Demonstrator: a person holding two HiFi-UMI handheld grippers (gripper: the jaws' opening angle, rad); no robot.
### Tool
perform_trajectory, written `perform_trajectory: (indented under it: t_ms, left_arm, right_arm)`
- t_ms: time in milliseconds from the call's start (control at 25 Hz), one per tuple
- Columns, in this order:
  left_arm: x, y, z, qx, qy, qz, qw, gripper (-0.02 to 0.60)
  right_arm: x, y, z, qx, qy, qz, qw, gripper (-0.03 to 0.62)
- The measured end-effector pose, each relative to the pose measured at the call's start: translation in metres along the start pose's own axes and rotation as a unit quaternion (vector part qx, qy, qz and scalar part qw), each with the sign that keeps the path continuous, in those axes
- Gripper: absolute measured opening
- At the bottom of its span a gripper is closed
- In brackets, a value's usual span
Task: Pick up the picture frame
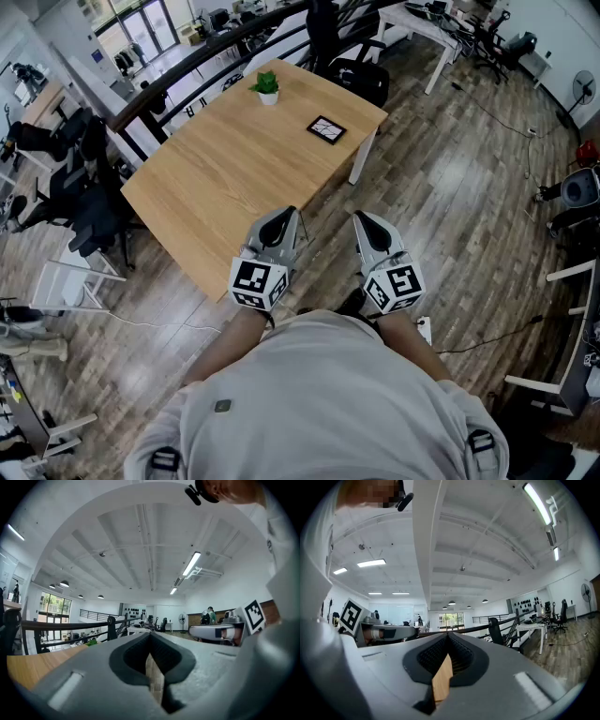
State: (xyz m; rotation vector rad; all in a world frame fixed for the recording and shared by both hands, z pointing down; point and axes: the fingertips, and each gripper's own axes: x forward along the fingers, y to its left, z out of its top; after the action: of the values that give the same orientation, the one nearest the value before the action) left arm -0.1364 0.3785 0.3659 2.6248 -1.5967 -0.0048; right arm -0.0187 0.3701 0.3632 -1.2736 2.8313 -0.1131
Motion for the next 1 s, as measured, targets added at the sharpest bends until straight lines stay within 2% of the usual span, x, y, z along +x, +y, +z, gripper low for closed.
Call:
perform_trajectory:
  t_ms: [600,1000]
  left_arm:
    - [0.047,-0.005,-0.003,-0.007,0.005,-0.007,0.9999,0.003]
    - [0.139,-0.048,-0.008,-0.020,0.010,-0.032,0.9992,0.003]
  right_arm:
    - [0.010,-0.044,0.000,0.011,0.005,-0.003,1.000,0.008]
    - [0.000,-0.136,0.005,0.030,-0.005,-0.010,0.999,0.009]
